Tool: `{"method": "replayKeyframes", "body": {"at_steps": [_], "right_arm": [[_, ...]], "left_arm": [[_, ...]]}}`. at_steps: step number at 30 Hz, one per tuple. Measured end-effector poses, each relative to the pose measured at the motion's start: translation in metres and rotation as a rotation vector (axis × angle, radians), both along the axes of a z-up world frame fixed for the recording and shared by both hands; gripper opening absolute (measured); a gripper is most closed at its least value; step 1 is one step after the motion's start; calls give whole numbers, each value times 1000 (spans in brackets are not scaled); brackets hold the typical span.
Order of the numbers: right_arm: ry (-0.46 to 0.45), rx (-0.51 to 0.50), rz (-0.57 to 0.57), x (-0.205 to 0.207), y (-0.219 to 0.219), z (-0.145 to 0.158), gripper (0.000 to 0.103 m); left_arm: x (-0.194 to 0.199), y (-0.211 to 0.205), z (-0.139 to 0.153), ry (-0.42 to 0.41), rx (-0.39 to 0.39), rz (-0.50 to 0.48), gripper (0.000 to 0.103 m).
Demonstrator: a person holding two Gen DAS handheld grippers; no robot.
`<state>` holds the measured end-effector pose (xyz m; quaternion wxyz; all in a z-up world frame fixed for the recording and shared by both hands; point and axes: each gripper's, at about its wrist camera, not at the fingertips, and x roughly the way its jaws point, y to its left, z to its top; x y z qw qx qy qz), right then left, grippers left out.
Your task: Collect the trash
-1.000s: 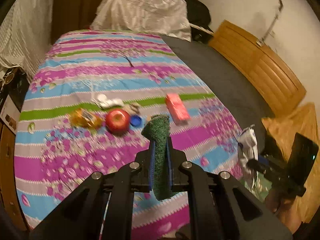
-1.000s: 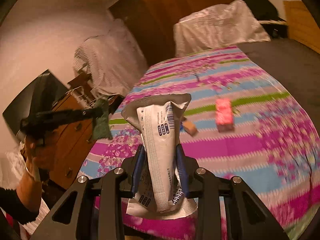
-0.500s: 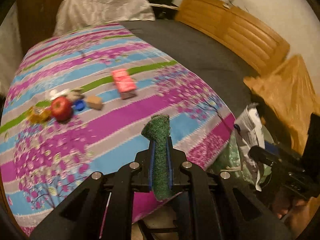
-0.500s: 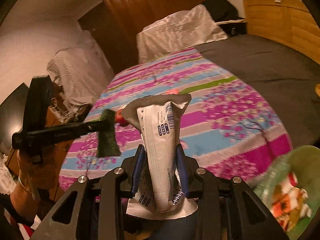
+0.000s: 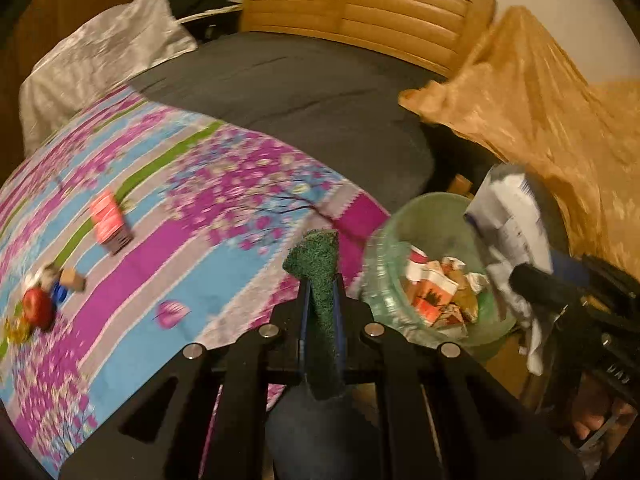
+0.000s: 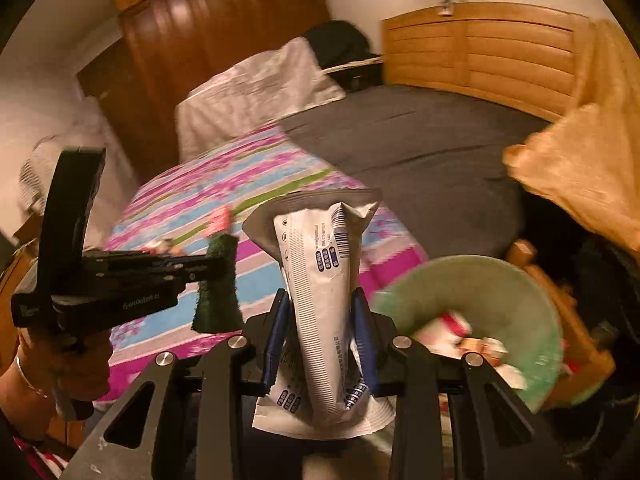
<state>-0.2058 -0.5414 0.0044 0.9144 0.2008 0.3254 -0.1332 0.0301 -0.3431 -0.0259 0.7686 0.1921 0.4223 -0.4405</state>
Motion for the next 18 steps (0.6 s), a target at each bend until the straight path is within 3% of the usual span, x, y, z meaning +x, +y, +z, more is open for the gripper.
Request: {"method": "replayKeyframes", "body": {"at_steps": [10, 18], "right_arm": [[38, -30, -192, -63, -68, -9, 34], [62, -38, -253, -77, -89, -11, 33]], "left_arm": [[-48, -77, -9, -54, 41, -155, 9], [-79, -114, -14, -98, 63, -240, 9]]}}
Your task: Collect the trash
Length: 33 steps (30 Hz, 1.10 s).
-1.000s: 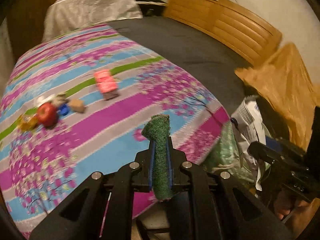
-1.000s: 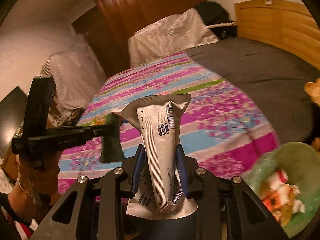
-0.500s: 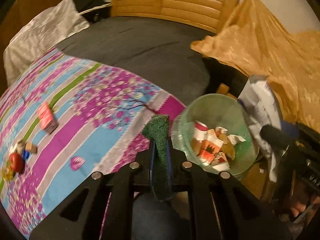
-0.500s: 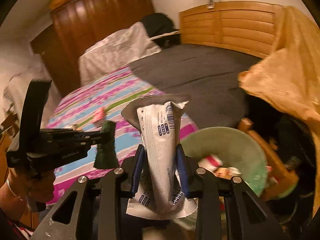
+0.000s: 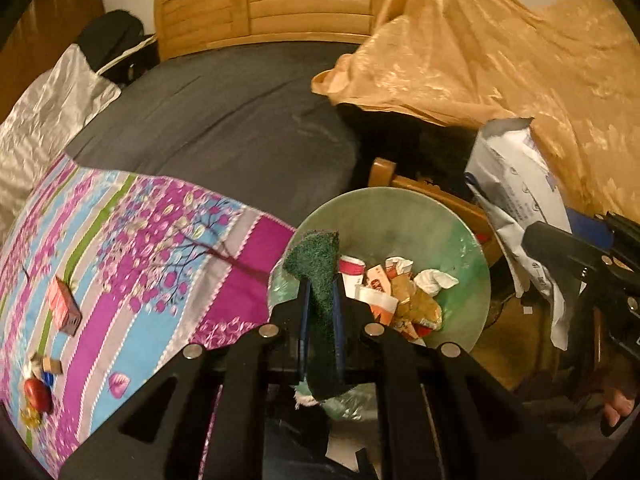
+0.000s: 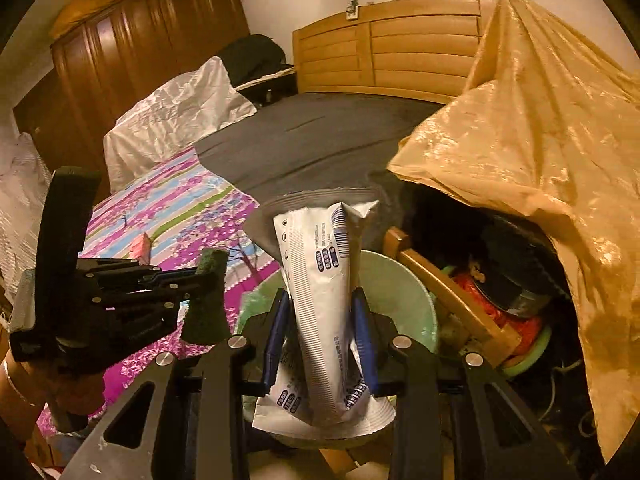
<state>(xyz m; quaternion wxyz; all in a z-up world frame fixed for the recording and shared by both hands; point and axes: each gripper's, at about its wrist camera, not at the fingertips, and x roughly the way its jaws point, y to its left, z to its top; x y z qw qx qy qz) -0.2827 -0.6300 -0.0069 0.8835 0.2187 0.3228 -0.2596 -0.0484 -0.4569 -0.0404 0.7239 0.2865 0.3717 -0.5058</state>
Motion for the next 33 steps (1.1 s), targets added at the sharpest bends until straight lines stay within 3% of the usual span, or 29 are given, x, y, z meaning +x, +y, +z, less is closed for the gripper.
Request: {"method": "replayKeyframes", "body": {"at_steps": [31, 33], "right_arm": [[40, -26, -11, 6, -13, -7, 34], [41, -27, -4, 9, -13, -7, 34]], "left_arm": [[-6, -23, -15, -9, 46, -18, 9], [-7, -23, -15, -7, 45, -20, 13]]}}
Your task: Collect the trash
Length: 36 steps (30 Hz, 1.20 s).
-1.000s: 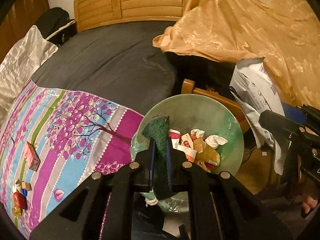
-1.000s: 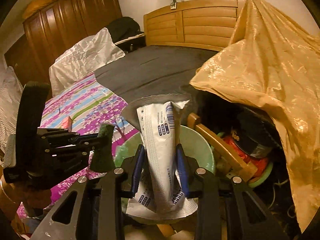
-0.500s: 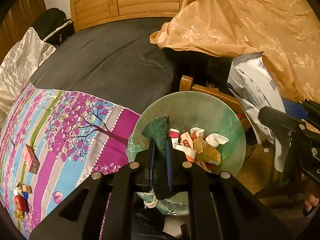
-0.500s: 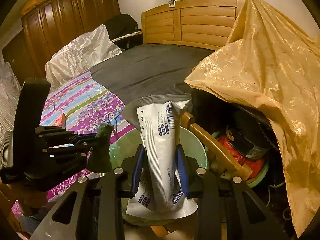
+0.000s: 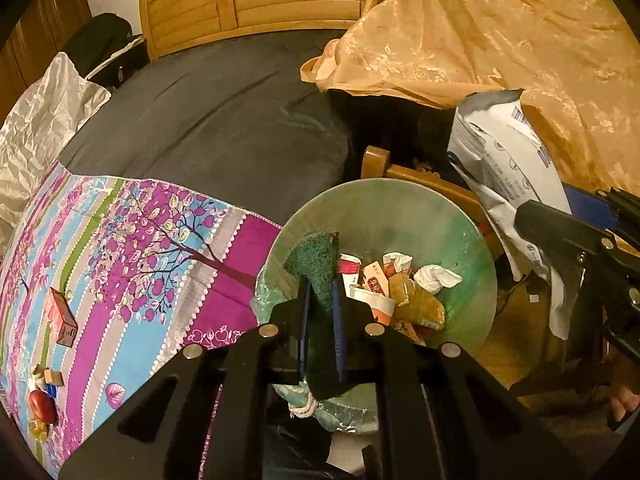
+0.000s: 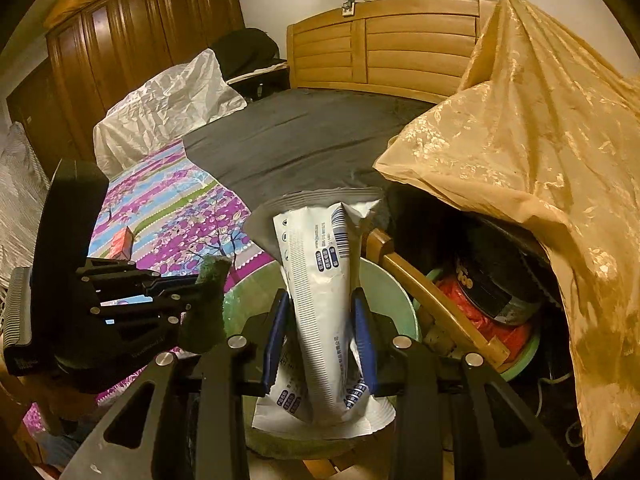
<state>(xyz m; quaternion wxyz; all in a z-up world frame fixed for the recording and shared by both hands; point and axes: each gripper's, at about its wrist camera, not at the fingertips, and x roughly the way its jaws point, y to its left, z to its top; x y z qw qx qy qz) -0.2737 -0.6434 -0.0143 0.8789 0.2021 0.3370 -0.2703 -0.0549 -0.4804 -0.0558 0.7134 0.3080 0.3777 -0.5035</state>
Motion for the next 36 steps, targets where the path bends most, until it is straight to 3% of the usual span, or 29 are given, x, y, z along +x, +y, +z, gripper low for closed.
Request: {"method": "replayKeyframes", "body": {"at_steps": [1, 2, 3, 4, 9, 15, 23, 27, 36], "right_arm": [[3, 0, 4, 1, -1, 0, 37], [6, 3, 7, 3, -1, -2, 43], [10, 1, -5, 4, -2, -3, 45], [10, 3, -10, 4, -3, -4, 45], [1, 22, -18, 2, -8, -9, 45], [2, 22, -24, 1, -9, -12, 45], [-30, 24, -22, 6, -3, -13, 45], [-50, 18, 8, 23, 9, -11, 45], [-16, 5, 228, 113, 79, -15, 45]], "left_arm": [[1, 0, -1, 6, 2, 0, 13], [2, -1, -4, 13, 12, 3, 22], [4, -1, -5, 17, 14, 10, 40], [7, 0, -6, 33, 6, 18, 45], [24, 2, -13, 150, 3, 43, 45], [33, 6, -11, 180, -12, 76, 45], [42, 26, -15, 160, -13, 129, 47], [61, 55, -22, 137, -14, 197, 50], [130, 162, -50, 225, -14, 431, 50]]}}
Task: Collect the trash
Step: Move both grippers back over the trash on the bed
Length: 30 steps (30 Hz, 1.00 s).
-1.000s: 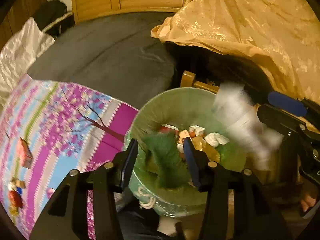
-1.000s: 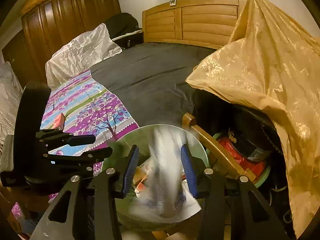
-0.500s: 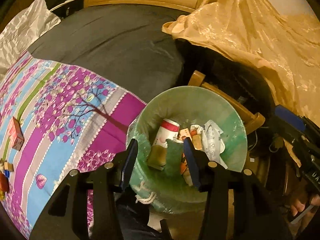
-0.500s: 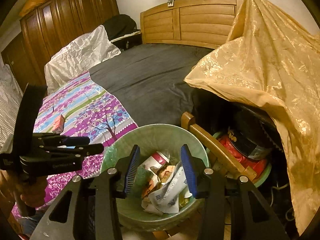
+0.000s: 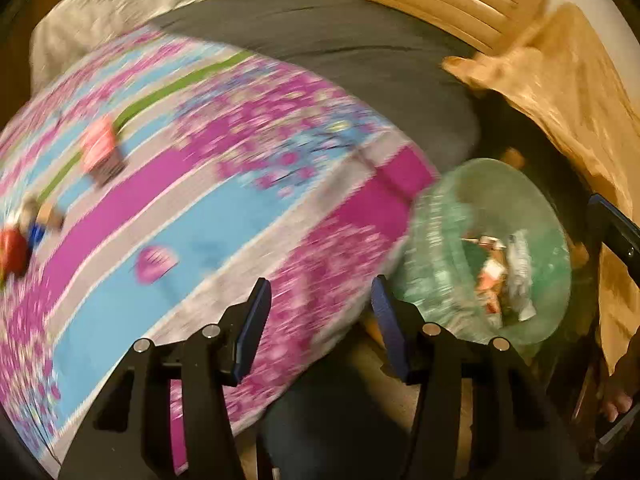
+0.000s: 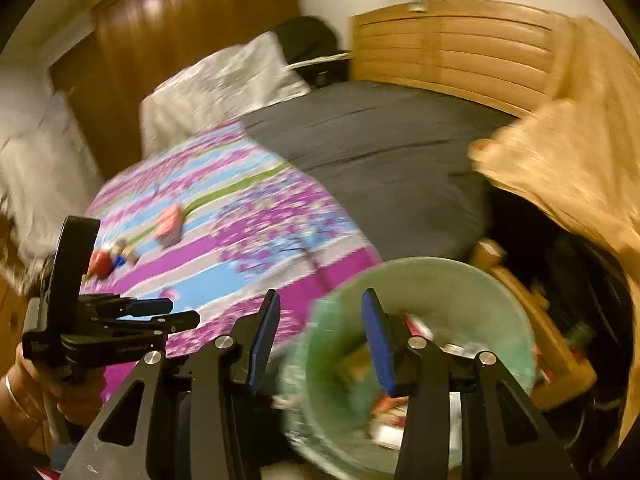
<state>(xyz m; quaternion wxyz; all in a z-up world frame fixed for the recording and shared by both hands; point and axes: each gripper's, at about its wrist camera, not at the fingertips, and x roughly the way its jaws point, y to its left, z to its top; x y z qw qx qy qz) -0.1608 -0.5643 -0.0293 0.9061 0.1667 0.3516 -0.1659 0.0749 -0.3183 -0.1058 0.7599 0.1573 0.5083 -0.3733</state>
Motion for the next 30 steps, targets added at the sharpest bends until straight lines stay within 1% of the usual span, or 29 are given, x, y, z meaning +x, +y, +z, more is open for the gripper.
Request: {"method": "replayKeyframes", "body": {"at_steps": [1, 4, 7, 10, 13, 17, 19, 21, 23, 26, 28, 30], "right_arm": [[5, -7, 21, 8, 8, 0, 45], [26, -30, 139, 50, 48, -2, 45], [40, -48, 232, 82, 83, -4, 45], [57, -49, 327, 117, 119, -9, 45], [79, -29, 408, 155, 154, -18, 45], [95, 17, 487, 190, 188, -31, 45], [106, 42, 535, 214, 207, -39, 45], [112, 47, 576, 232, 223, -47, 45], [106, 59, 634, 252, 243, -52, 45], [99, 69, 706, 279, 272, -63, 45], [104, 66, 732, 292, 286, -71, 45], [109, 72, 758, 308, 302, -80, 45]], "left_arm": [[7, 13, -3, 9, -1, 26, 50], [26, 54, -12, 35, -6, 103, 50], [43, 95, -19, 56, -13, 171, 50], [57, 136, -27, 80, -21, 244, 50], [70, 177, -34, 91, -24, 313, 50], [86, 232, -43, 104, -30, 413, 50], [94, 253, -45, 112, -36, 454, 50], [108, 277, -42, 114, -44, 486, 50], [123, 295, -35, 94, -51, 500, 50], [157, 319, -16, 34, -57, 510, 50], [189, 336, 1, -13, -56, 524, 50], [212, 343, 13, -45, -59, 508, 50]]}}
